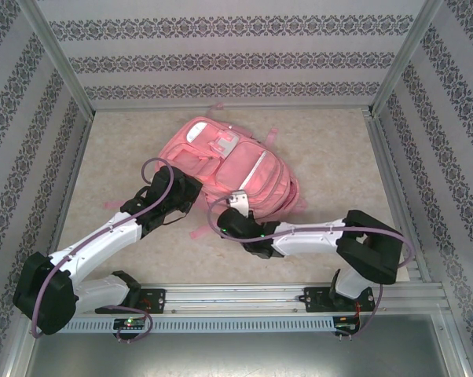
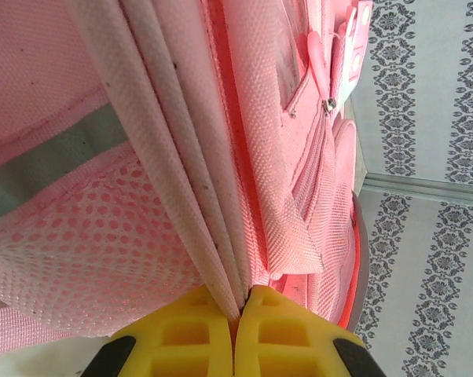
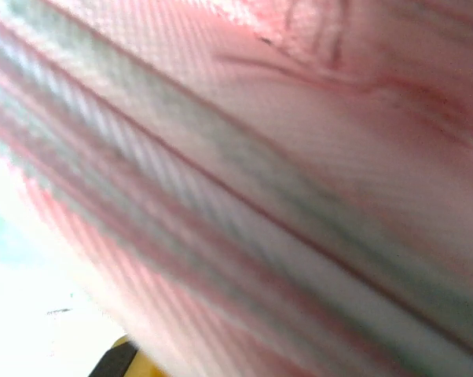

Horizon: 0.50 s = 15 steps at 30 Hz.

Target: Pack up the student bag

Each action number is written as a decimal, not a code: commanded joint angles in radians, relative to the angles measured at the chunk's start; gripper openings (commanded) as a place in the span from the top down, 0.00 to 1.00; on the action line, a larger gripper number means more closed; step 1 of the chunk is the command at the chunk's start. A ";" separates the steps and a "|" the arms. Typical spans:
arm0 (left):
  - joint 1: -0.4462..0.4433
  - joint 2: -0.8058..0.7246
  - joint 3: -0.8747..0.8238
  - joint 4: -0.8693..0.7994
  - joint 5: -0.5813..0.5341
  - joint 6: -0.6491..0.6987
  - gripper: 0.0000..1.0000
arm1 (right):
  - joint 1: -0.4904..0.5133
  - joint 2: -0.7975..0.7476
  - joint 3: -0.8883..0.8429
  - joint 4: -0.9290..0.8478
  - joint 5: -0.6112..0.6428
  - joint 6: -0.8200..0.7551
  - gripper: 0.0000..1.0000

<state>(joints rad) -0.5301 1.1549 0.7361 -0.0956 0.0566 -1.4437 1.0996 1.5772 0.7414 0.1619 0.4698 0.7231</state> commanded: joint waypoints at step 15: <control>0.014 -0.055 -0.038 0.099 -0.033 0.015 1.00 | -0.093 -0.201 -0.212 0.075 -0.065 -0.288 1.00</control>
<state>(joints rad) -0.5289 1.1435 0.6968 -0.0551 0.0731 -1.4445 1.0225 1.4105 0.5564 0.2657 0.3599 0.4812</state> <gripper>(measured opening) 0.054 0.064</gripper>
